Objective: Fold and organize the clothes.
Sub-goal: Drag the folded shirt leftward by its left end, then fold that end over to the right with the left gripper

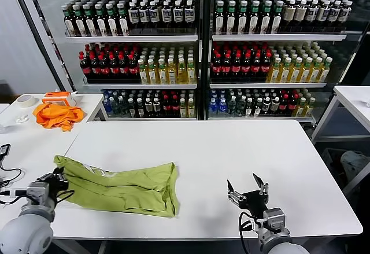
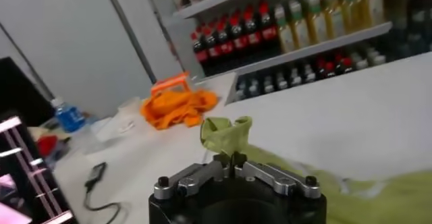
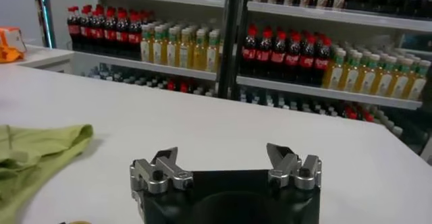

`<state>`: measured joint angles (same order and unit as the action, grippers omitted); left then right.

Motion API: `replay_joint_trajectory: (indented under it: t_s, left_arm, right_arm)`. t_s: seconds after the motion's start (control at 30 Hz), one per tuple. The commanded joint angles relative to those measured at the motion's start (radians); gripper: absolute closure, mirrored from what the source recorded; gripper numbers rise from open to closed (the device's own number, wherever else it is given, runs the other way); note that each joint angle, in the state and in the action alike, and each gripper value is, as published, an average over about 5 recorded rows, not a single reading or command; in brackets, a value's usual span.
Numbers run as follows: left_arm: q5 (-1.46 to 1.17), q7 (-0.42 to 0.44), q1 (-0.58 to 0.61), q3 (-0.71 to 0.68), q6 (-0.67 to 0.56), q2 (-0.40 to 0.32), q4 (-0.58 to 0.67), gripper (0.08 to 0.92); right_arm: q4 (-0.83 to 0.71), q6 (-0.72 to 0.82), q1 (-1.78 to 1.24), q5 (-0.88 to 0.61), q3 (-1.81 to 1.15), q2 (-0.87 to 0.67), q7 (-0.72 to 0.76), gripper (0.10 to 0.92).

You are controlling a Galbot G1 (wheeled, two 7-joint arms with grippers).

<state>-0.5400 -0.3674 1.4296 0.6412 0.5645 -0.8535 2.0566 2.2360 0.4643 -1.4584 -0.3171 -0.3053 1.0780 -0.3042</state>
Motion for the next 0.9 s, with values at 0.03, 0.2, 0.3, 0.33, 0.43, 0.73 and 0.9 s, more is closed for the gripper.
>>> replay_joint_trajectory:
  t_s: [0.03, 0.2, 0.3, 0.33, 0.43, 0.73, 0.9]
  left_arm:
    - [-0.029, 0.029, -0.09, -0.238, 0.014, -0.073, 0.093, 0.911]
    - [-0.032, 0.084, -0.157, -0.35, 0.014, -0.119, 0.078, 0.91]
    - [-0.026, 0.105, -0.195, -0.395, 0.014, -0.141, 0.048, 0.911]
    - [-0.027, 0.11, -0.206, -0.407, 0.014, -0.147, 0.04, 0.911]
    - [-0.029, 0.121, -0.229, -0.436, 0.013, -0.154, 0.021, 0.91]
    - [-0.019, 0.133, -0.278, -0.497, 0.013, -0.157, -0.024, 0.911]
    - [-0.035, 0.135, -0.296, -0.519, 0.013, -0.176, -0.026, 0.911]
  right_arm:
    - [0.003, -0.001, -0.005, 0.0, -0.01, -0.001, -0.001, 0.203]
    - [0.007, 0.0, -0.016, 0.0, -0.025, -0.001, -0.001, 0.203]
    - [0.004, 0.0, -0.017, 0.001, -0.027, 0.001, -0.002, 0.203]
    - [0.002, 0.0, -0.017, 0.002, -0.027, 0.002, -0.002, 0.203]
    - [-0.002, 0.0, -0.017, 0.005, -0.025, 0.002, -0.003, 0.203]
    - [-0.006, 0.002, -0.014, 0.019, -0.014, 0.004, -0.003, 0.203]
    - [-0.004, 0.002, -0.013, 0.021, -0.015, -0.001, -0.005, 0.203]
